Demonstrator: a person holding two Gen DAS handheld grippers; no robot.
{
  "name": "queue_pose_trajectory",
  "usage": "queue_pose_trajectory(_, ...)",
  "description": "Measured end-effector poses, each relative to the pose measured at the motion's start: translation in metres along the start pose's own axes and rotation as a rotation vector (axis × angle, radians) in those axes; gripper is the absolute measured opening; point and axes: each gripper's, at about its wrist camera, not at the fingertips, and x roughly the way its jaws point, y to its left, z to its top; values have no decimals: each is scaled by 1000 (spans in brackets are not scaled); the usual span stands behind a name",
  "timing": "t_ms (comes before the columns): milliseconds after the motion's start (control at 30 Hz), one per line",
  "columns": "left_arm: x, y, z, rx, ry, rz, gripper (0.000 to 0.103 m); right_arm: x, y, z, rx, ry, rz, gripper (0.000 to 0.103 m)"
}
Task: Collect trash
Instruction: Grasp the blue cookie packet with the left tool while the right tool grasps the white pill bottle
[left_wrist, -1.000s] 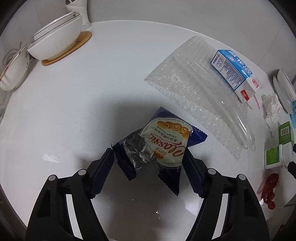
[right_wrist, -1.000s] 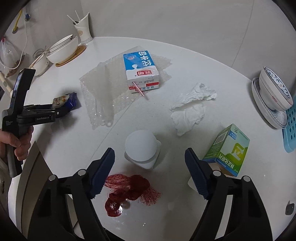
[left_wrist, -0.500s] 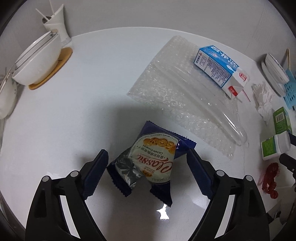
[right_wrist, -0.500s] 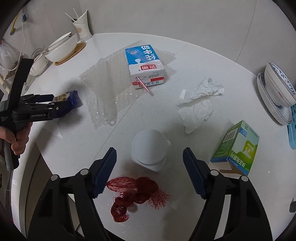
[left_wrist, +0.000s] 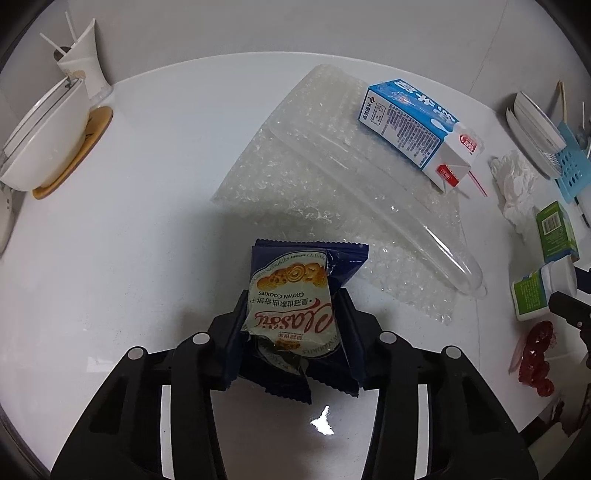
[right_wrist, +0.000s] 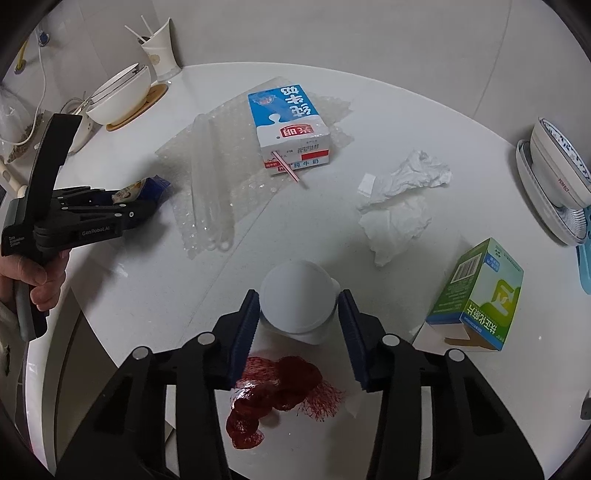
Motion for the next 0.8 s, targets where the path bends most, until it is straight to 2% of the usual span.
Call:
queue_pose_trajectory(200,-9,-1,-3,-36,-21,15,30,-6,-5,-3,20,-14,12,36)
queue_pose_trajectory(567,-33,-6,-12,-63,-81,-6,29,-21,-12,-9,39,-49,-5,35)
queue_pose_trajectory(800,-48,-11,-16,-74,-102,6,29,-34,-16,-11,57,-69,-18,35)
